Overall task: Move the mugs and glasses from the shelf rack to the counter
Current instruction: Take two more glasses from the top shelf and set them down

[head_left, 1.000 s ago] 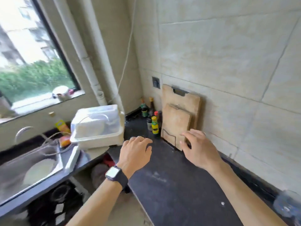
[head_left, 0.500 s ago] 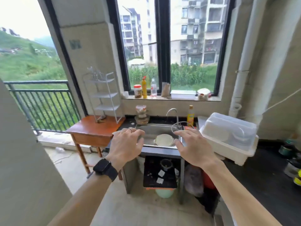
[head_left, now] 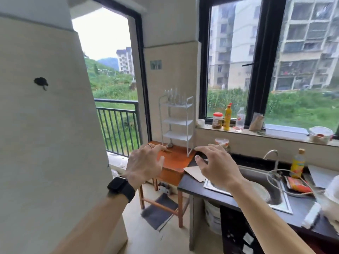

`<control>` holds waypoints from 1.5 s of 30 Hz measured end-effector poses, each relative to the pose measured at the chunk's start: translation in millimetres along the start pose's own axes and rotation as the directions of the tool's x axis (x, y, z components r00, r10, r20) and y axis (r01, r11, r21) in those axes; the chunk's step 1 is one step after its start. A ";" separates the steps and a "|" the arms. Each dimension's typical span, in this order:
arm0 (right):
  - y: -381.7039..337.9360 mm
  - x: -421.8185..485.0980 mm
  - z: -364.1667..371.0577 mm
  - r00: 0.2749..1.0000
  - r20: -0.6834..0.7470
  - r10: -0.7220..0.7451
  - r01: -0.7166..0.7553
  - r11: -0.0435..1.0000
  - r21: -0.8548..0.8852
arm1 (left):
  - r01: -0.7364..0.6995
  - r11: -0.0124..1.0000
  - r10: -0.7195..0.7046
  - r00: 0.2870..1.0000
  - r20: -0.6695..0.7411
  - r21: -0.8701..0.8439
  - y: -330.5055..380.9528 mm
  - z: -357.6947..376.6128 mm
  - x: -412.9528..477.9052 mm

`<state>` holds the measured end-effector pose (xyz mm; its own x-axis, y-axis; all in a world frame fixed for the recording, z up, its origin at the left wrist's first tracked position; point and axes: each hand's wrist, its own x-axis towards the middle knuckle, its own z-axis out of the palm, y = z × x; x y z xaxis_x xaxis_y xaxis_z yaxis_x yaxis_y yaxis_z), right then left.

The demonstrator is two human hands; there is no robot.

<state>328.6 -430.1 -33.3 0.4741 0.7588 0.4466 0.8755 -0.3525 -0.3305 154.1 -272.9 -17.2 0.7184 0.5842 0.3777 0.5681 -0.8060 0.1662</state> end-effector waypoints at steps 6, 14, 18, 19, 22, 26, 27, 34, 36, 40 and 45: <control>-28.3 80.9 43.1 1.000 -0.004 -0.026 0.026 1.000 -0.017 | 0.061 0.998 -0.062 0.998 0.019 0.031 -80.4 8.1 65.9; -14.5 216.2 114.9 0.997 -0.053 -0.058 0.059 0.998 0.004 | 0.051 0.999 -0.051 0.998 0.034 0.012 -151.9 54.1 192.1; 3.9 300.5 145.7 0.997 -0.044 -0.061 0.062 0.998 0.002 | 0.034 0.999 -0.036 0.998 0.048 0.028 -178.5 71.2 277.5; 7.9 319.7 150.9 0.998 -0.041 -0.057 0.057 0.998 -0.003 | 0.033 0.999 -0.035 0.998 0.047 0.024 -184.5 73.6 297.8; 22.1 374.3 164.3 0.998 -0.053 -0.036 0.036 0.999 -0.012 | 0.026 1.000 -0.025 0.999 0.026 -0.014 -200.9 83.3 355.7; 40.7 436.7 188.5 0.999 -0.037 0.005 -0.006 1.000 -0.019 | -0.003 0.998 0.005 1.000 0.029 -0.063 -223.4 111.3 426.9; 45.0 451.0 195.3 0.999 -0.034 0.014 -0.014 1.000 -0.022 | -0.006 0.997 0.009 0.999 0.034 -0.077 -229.2 119.7 445.6; 80.5 551.7 243.5 0.992 -0.060 0.107 -0.111 0.991 -0.069 | -0.095 0.981 0.109 0.991 0.079 -0.169 -255.9 180.2 578.6; 89.9 580.0 256.9 0.986 -0.072 0.151 -0.156 0.985 -0.079 | -0.143 0.978 0.158 0.983 0.093 -0.153 -261.3 196.2 616.7; 106.8 634.1 274.2 0.964 -0.087 0.251 -0.259 0.960 -0.102 | -0.246 0.958 0.264 0.957 0.117 -0.147 -269.6 218.1 691.2; 127.1 684.0 291.6 0.916 -0.166 0.367 -0.373 0.928 -0.011 | -0.159 0.898 0.245 0.955 0.166 -0.410 -269.1 254.2 774.3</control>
<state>737.0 203.9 -12.2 0.7704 0.4748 0.4254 0.6362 -0.6163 -0.4642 659.6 420.5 -1.0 0.8922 0.3761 0.2501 0.2314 -0.8561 0.4621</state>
